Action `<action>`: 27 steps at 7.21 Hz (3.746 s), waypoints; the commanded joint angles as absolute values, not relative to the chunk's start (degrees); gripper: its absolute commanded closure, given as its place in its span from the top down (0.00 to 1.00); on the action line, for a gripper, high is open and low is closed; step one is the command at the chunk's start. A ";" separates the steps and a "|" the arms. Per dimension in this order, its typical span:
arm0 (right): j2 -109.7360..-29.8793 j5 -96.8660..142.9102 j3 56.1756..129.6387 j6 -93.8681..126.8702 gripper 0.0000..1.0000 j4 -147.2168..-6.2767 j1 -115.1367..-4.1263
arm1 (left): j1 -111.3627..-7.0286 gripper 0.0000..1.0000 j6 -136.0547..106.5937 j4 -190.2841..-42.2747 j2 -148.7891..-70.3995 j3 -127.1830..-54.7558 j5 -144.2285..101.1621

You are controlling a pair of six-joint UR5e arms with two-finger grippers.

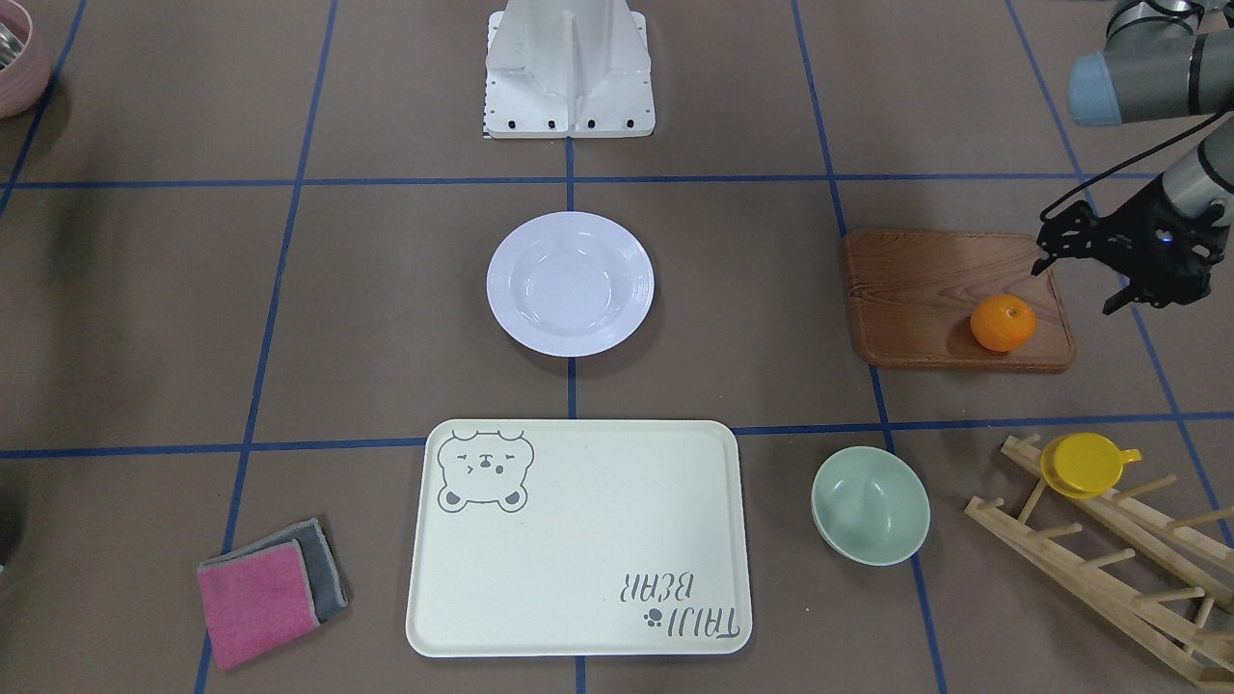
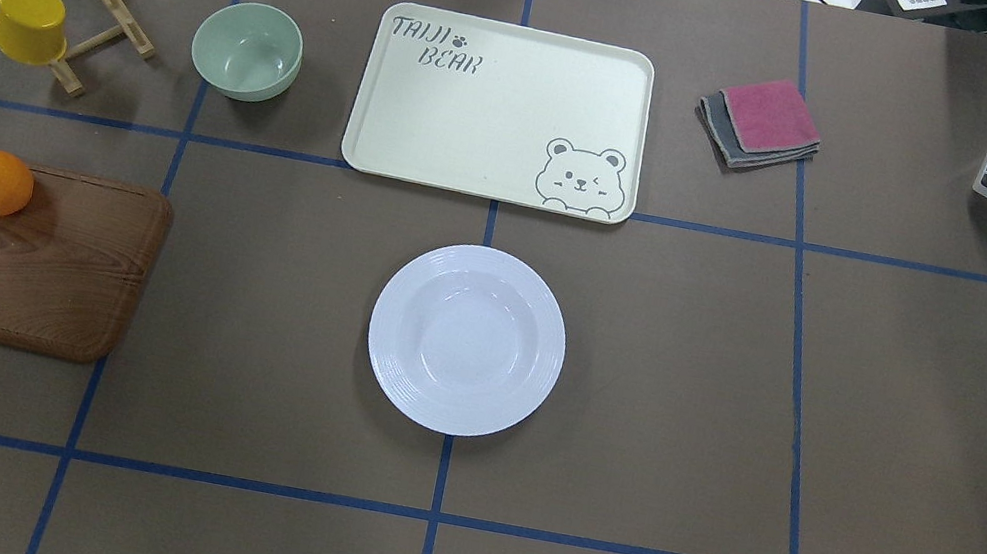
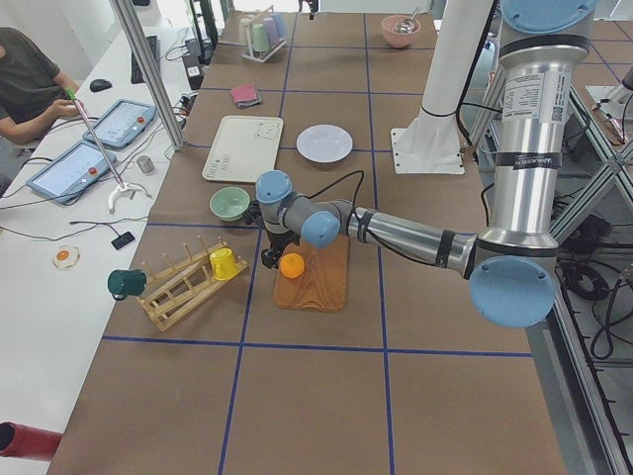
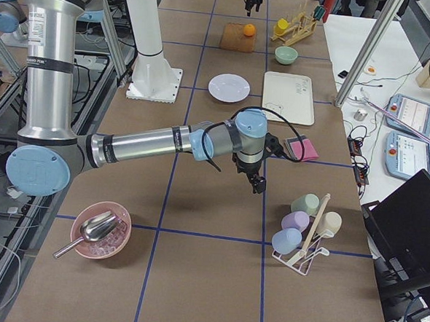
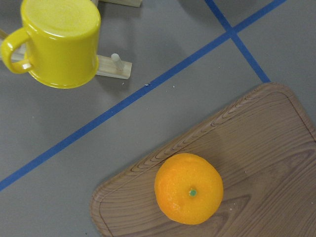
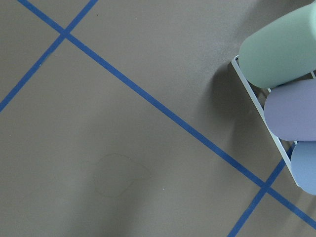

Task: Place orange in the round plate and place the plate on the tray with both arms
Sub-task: 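Lower the left gripper onto the orange on the wooden board and grasp it, then carry the orange with the left gripper over the white plate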

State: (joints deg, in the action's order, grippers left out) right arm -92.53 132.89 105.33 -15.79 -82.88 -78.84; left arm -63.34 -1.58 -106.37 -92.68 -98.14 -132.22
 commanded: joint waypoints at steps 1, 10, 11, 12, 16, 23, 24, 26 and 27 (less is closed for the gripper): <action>-92.46 132.89 105.38 -15.82 1.00 -82.88 -78.84 | -58.82 0.99 -1.58 -106.52 -94.56 -94.76 -129.48; -92.46 132.98 105.38 -15.82 1.00 -82.88 -78.75 | -55.72 0.01 -1.84 -106.44 -97.38 -89.91 -126.65; -92.46 132.98 105.38 -15.82 1.00 -82.88 -78.75 | -55.72 0.00 -1.85 -105.91 -98.43 -90.43 -126.91; -92.46 133.07 105.38 -15.82 1.00 -82.88 -78.75 | -55.72 0.00 -4.89 -105.56 -101.40 -91.05 -129.87; -92.81 133.50 103.36 -15.91 1.00 -74.74 -77.34 | -49.53 0.00 -36.12 -104.85 -116.95 -93.41 -132.72; -92.55 133.86 103.45 -15.47 1.00 -74.53 -74.44 | -28.33 0.00 -50.53 -97.91 -138.52 -83.07 -112.35; -92.55 133.86 103.45 -15.38 1.00 -74.62 -74.44 | -27.34 0.00 -52.89 -98.00 -138.25 -82.53 -112.32; -92.55 133.86 103.36 -15.38 1.00 -74.62 -74.44 | -26.81 0.00 -53.09 -98.09 -138.69 -81.74 -112.32; -92.55 133.86 103.36 -15.38 1.00 -74.62 -74.44 | -26.55 0.00 -53.00 -98.43 -138.69 -81.74 -111.98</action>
State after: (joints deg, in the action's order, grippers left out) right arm -92.55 133.86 103.40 -15.39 -74.60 -74.45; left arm -26.90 -52.95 -98.17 -138.63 -81.88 -112.28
